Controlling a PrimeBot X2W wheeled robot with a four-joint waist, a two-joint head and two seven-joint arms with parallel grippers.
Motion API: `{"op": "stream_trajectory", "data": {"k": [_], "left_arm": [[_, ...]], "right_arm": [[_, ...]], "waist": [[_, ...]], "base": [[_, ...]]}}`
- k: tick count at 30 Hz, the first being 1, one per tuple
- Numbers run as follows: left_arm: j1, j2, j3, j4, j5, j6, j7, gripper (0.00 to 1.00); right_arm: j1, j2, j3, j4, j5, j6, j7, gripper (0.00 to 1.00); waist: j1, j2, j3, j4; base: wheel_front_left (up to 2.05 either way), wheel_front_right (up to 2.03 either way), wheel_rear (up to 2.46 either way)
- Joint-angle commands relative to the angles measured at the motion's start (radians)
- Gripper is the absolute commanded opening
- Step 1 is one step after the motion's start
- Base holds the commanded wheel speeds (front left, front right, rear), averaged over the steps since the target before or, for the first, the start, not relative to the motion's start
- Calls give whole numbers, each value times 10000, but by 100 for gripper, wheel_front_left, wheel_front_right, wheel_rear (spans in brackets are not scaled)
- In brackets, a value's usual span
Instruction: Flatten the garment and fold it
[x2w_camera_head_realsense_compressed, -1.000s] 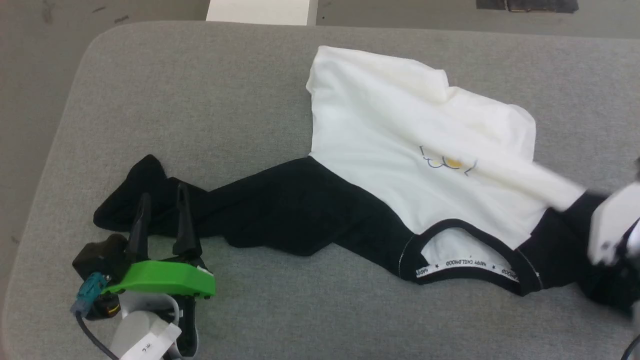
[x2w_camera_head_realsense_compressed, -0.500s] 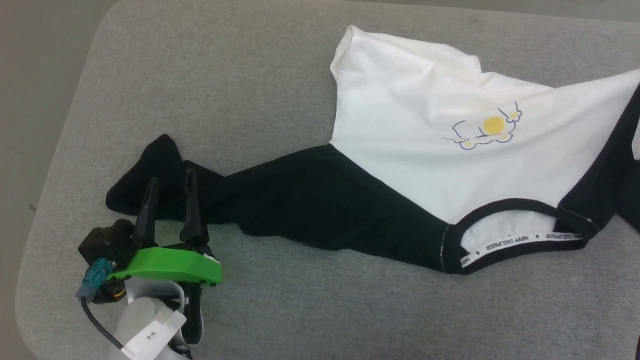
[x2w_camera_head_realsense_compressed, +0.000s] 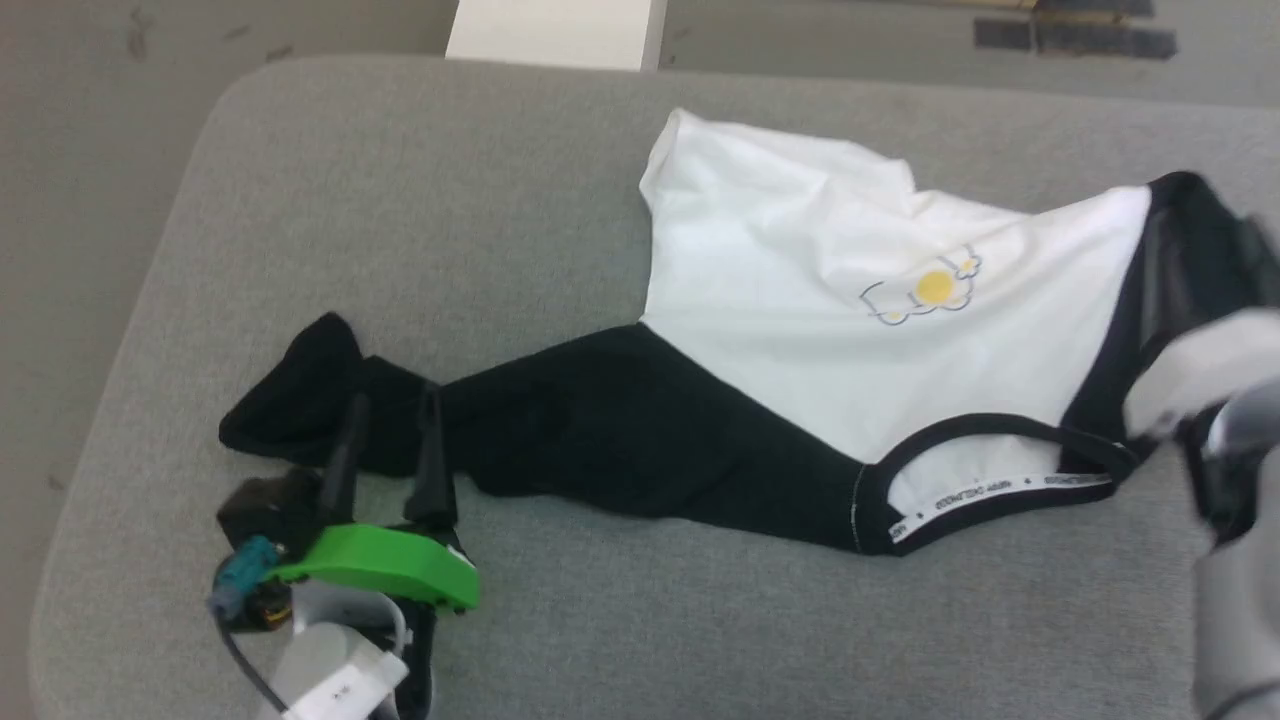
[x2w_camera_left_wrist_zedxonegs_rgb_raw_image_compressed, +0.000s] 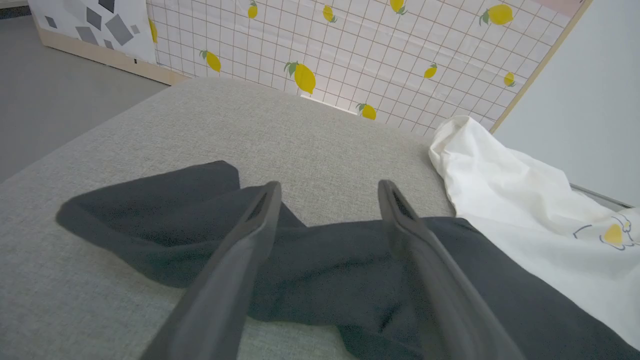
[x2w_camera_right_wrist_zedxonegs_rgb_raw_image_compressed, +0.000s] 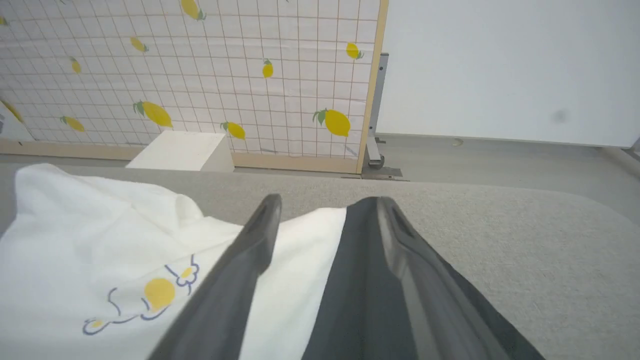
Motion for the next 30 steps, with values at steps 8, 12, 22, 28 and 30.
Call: {"op": "stream_trajectory", "data": {"k": [8, 12, 22, 28, 30], "left_arm": [[536, -45, -1114, 57, -164, -252, 1756, 100], [670, -49, -1810, 25, -739, -162, 2997, 100], [422, -51, -2397, 412, -1370, 1234, 5462, 100], [180, -30, -2271, 545, -1556, 1490, 5885, 100], [101, -23, -2253, 524, -1600, 1461, 5834, 100]], "right_arm": [[3012, 712, 495, -2443, 904, -17, -114, 100], [3927, 774, 545, -2973, 1463, -17, -13, 100], [4690, 781, 928, -3229, 2344, -17, -69, 100], [4607, 782, 1156, -3208, 2517, -17, -176, 100], [4612, 782, 1171, -3192, 2551, -17, -212, 100]], "waist": [[-1, 0, -1120, -821], [-1, 0, -1241, -963], [-1, 0, -1138, -1518], [-1, 0, -977, -1873], [-1, 0, -915, -1945]], "base": [[0, 0, 0], [0, 0, 0], [0, 0, 0], [0, 0, 0], [0, 0, 0]]}}
